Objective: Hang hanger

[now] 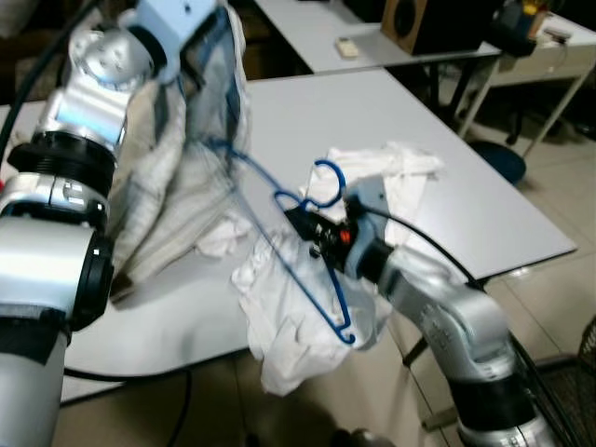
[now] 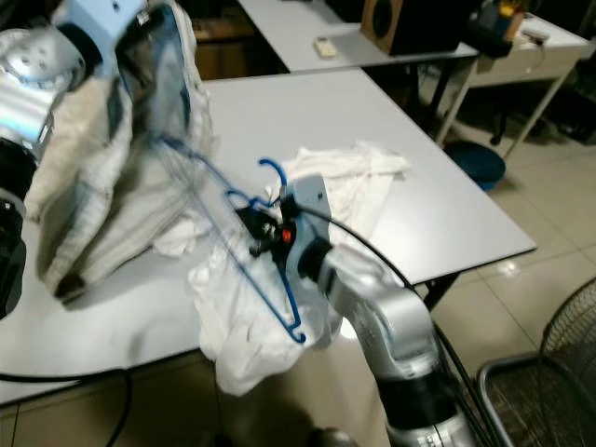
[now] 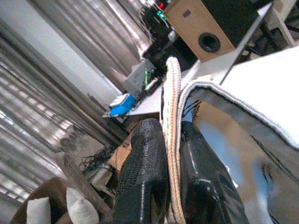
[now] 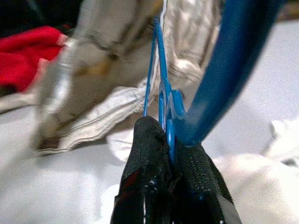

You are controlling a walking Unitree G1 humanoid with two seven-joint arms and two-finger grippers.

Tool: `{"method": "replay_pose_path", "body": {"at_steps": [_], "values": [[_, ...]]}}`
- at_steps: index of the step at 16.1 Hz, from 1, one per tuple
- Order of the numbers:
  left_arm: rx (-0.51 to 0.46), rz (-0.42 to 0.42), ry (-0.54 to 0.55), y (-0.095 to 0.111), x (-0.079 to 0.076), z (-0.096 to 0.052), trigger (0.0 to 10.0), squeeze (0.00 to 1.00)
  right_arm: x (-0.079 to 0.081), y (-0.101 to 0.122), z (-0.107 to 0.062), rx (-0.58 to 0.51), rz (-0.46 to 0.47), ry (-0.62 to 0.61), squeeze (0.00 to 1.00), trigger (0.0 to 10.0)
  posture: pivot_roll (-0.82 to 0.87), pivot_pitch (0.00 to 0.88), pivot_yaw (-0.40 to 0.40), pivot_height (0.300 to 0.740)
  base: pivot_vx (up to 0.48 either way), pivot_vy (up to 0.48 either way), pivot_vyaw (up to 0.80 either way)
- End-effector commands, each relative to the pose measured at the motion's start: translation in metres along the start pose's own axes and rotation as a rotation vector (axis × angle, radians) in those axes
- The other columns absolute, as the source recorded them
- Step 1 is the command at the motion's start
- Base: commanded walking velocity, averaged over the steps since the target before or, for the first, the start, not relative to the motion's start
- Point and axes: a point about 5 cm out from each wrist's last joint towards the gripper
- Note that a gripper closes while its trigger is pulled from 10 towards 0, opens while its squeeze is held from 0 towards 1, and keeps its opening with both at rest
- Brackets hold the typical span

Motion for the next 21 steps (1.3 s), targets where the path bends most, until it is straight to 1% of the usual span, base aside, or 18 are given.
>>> {"method": "replay_pose_path", "body": {"at_steps": [1, 2, 3, 4, 6, 7, 9, 11, 12, 13, 14, 15, 16, 17, 18, 19, 20, 21], "values": [[-0.032, 0.04, -0.019, 0.013, 0.014, -0.001, 0.0, 0.0, -0.019, 0.003, 0.005, -0.001, 0.014, -0.13, 0.0, 10.0, -0.05, 0.0, -0.005, 0.74, 0.0, 0.0, 0.0], [-0.021, 0.044, -0.05, 0.01, 0.014, -0.003, 0.0, 0.0, -0.026, 0.008, 0.008, -0.021, -0.014, -0.163, 0.0, 10.0, -0.05, 0.0, -0.009, 0.74, 0.0, 0.0, 0.0], [0.002, 0.052, -0.056, 0.003, 0.018, -0.007, 0.0, 0.0, -0.03, 0.02, 0.009, -0.07, -0.011, -0.176, 0.0, 10.0, -0.04, 0.0, -0.015, 0.74, 0.0, 0.0, 0.0], [0.011, 0.051, -0.056, 0.0, 0.019, -0.009, 0.0, 0.0, -0.032, 0.024, 0.011, -0.087, -0.013, -0.181, 0.0, 10.0, -0.04, 0.0, -0.015, 0.74, 0.0, 0.0, 0.0], [0.041, 0.035, -0.017, -0.009, 0.035, -0.02, 0.0, 0.0, -0.038, 0.05, 0.013, -0.183, -0.037, -0.182, 0.0, 10.0, -0.04, 0.0, -0.02, 0.74, 0.0, 0.0, 0.0], [0.039, 0.021, -0.004, -0.009, 0.039, -0.022, 0.0, 0.0, -0.039, 0.057, 0.014, -0.211, -0.041, -0.178, 0.0, 10.0, -0.03, 0.0, -0.022, 0.74, 0.0, 0.0, 0.0], [-0.024, -0.073, 0.074, 0.0, 0.065, -0.03, 0.0, 0.0, -0.04, 0.086, 0.02, -0.31, -0.058, -0.164, 0.0, 10.0, -0.03, 0.0, -0.022, 0.74, 0.0, 0.0, 0.0], [-0.071, -0.113, 0.169, 0.01, 0.083, -0.035, 0.0, 0.0, -0.037, 0.099, 0.023, -0.353, -0.064, -0.134, 0.0, 10.0, -0.03, 0.0, -0.021, 0.74, 0.0, 0.0, 0.0], [-0.118, -0.171, 0.222, 0.016, 0.091, -0.037, 0.0, 0.0, -0.033, 0.1, 0.026, -0.342, -0.062, -0.105, 0.0, 10.0, -0.02, 0.0, -0.02, 0.74, 0.0, 0.0, 0.0], [-0.126, -0.197, 0.171, 0.017, 0.085, -0.034, 0.0, 0.0, -0.029, 0.089, 0.03, -0.276, -0.084, -0.083, 0.0, 10.0, -0.02, 0.0, -0.02, 0.74, 0.0, 0.0, 0.0], [-0.125, -0.218, 0.084, 0.015, 0.07, -0.027, 0.0, 0.0, -0.026, 0.072, 0.035, -0.198, -0.095, -0.067, 0.0, 10.0, -0.02, 0.0, -0.021, 0.74, 0.0, 0.0, 0.0], [-0.122, -0.252, 0.032, 0.013, 0.057, -0.022, 0.0, 0.0, -0.024, 0.06, 0.038, -0.163, -0.091, -0.055, 0.0, 10.0, -0.02, 0.0, -0.021, 0.74, 0.0, 0.0, 0.0], [-0.116, -0.274, -0.003, 0.011, 0.047, -0.019, 0.0, 0.0, -0.021, 0.053, 0.039, -0.14, -0.084, -0.045, 0.0, 10.0, -0.02, 0.0, -0.015, 0.74, 0.0, 0.0, 0.0], [-0.11, -0.307, -0.064, 0.009, 0.032, -0.014, 0.0, 0.0, -0.017, 0.041, 0.041, -0.102, -0.072, -0.039, 0.0, 10.0, -0.02, 0.0, -0.011, 0.74, 0.0, 0.0, 0.0], [-0.101, -0.356, -0.166, 0.008, 0.01, -0.008, 0.0, 0.0, -0.015, 0.032, 0.044, -0.083, -0.051, -0.052, 0.0, 10.0, -0.02, 0.0, -0.01, 0.74, 0.0, 0.0, 0.0], [-0.1, -0.362, -0.189, 0.008, 0.006, -0.008, 0.0, 0.0, -0.015, 0.032, 0.044, -0.085, -0.042, -0.054, 0.0, 10.0, -0.02, 0.0, -0.01, 0.74, 0.0, 0.0, 0.0], [-0.095, -0.385, -0.246, 0.008, 0.0, -0.007, 0.0, 0.0, -0.019, 0.039, 0.044, -0.124, -0.041, -0.083, 0.0, 10.0, -0.03, 0.0, 0.0, 0.74, 0.0, 0.0, 0.0], [-0.073, -0.389, -0.287, 0.004, 0.007, -0.013, 0.0, 0.0, -0.027, 0.065, 0.041, -0.247, -0.031, -0.125, 0.0, 10.0, -0.03, 0.0, 0.002, 0.74, 0.0, 0.0, 0.0]]}}
Point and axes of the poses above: a point about 5 cm out from each wrist's last joint towards the gripper, its own z axis pointing out of the wrist towards the gripper, its own y axis along the axis of the wrist's last joint, x = y × z, and after that the axes turned 8 degrees about z, right-handed
